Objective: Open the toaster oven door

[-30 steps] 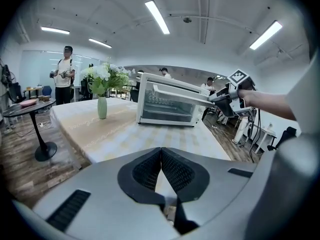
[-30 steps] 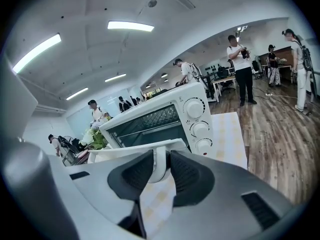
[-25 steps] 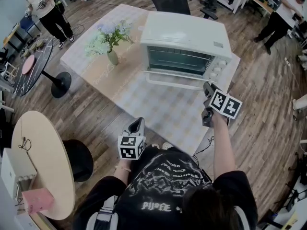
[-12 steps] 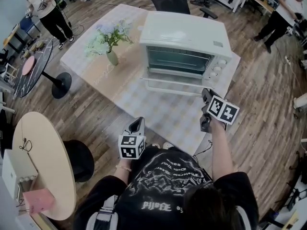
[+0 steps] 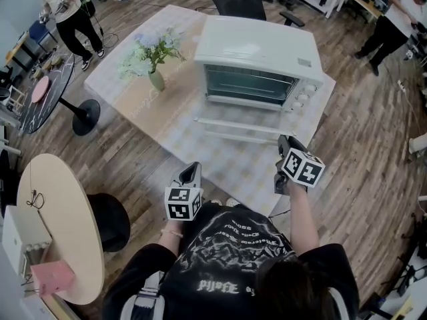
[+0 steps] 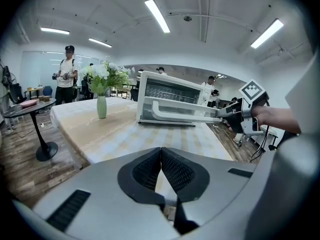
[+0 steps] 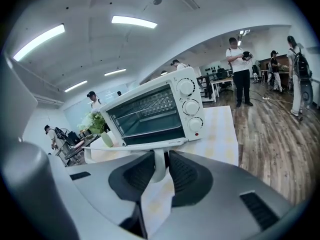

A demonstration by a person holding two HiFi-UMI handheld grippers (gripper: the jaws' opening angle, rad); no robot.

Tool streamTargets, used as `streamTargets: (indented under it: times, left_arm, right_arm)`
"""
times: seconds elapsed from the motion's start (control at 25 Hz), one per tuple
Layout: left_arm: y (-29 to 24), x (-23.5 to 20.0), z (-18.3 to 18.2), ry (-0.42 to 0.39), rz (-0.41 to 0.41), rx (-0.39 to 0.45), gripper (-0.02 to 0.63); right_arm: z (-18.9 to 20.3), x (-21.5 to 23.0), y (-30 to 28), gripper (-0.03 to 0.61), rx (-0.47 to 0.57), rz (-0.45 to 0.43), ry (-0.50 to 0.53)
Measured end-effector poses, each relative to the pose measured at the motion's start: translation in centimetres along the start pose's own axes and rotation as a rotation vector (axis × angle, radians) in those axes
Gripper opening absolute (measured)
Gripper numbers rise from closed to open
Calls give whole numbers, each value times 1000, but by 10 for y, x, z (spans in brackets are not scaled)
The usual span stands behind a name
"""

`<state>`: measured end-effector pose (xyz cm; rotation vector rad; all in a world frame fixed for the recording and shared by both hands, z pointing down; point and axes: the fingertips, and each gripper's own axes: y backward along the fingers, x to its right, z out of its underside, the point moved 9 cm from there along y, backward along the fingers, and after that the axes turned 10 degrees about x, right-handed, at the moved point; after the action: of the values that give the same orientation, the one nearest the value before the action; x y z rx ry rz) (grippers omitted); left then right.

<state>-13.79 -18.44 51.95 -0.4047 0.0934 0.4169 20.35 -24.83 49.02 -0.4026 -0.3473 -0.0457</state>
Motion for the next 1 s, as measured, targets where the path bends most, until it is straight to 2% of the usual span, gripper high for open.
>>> streamTargets:
  times: [0.4,0.76,1.0]
  left_arm:
    - [-5,5,0,-3,1,-10,20]
    - [-8,7,1,-5,-8,-21,20]
    - [-8,7,3,-4,-11,-33,20]
  right_arm:
    - [21,4,4,92,-39,-2,42]
    - [41,8,5,89,-117,45,25]
    - [45,8,4,87,-131,37,43]
